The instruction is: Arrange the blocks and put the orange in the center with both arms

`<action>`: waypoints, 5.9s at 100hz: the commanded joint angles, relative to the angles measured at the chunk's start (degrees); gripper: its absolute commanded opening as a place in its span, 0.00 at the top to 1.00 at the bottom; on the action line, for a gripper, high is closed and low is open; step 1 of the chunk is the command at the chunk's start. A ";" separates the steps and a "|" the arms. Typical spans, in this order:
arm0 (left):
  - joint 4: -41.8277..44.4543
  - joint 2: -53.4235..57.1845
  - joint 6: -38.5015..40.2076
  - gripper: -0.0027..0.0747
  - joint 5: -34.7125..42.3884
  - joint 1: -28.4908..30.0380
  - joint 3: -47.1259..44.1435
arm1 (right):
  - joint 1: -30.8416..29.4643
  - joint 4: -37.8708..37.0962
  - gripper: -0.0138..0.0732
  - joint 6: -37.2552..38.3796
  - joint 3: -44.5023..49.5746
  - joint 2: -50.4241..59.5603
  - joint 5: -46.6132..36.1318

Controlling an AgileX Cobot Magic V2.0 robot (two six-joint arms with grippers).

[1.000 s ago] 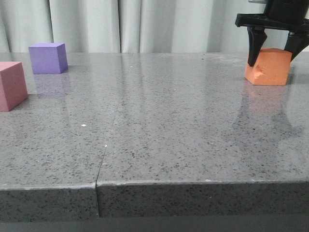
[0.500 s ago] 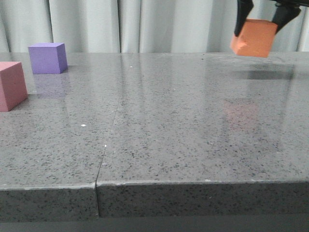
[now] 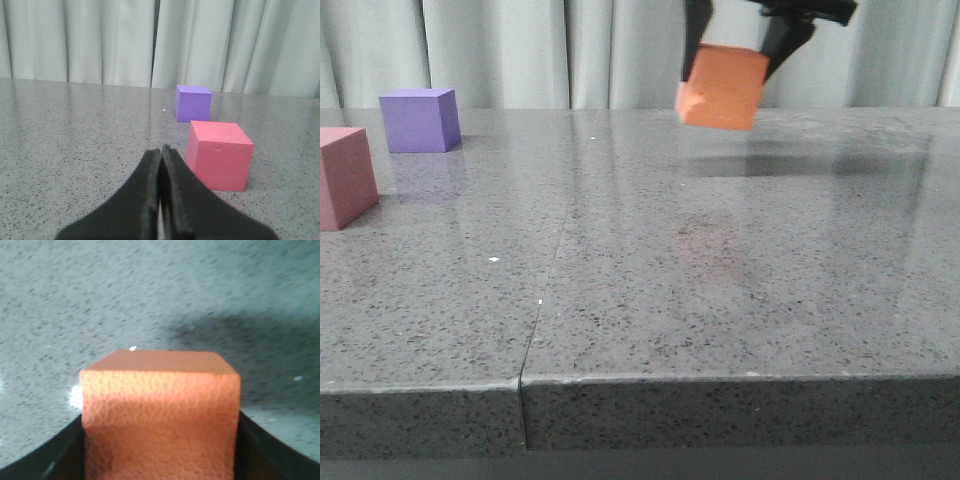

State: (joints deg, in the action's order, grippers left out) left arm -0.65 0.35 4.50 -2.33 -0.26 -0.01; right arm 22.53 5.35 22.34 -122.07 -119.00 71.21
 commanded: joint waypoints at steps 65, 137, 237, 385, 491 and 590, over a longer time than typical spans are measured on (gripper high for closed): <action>-0.41 1.63 -0.12 0.99 4.83 0.11 -2.28 | 4.28 1.55 0.44 4.66 -1.86 -0.60 0.14; -0.41 1.63 -0.12 0.99 4.83 0.11 -2.28 | 4.28 2.35 0.10 4.61 -1.86 0.64 3.48; -0.41 1.63 -0.12 0.99 4.83 0.11 -2.28 | 4.28 -6.41 0.91 -0.49 13.10 16.97 4.45; -0.41 1.63 -0.12 0.99 5.32 0.11 -2.28 | 4.28 -13.43 0.92 -0.49 89.49 86.77 -47.10; -1.23 -20.32 -0.02 0.99 -16.64 0.11 26.60 | 4.28 -15.69 0.92 -0.49 98.25 99.61 -47.95; -1.58 -54.41 -2.57 0.16 -20.57 0.00 50.30 | 4.28 -15.69 0.92 -0.49 98.25 99.61 -47.95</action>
State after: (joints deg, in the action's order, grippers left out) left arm -1.38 -52.43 3.81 -25.39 -0.26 46.00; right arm 26.90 -9.10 22.11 -22.36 -19.15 27.71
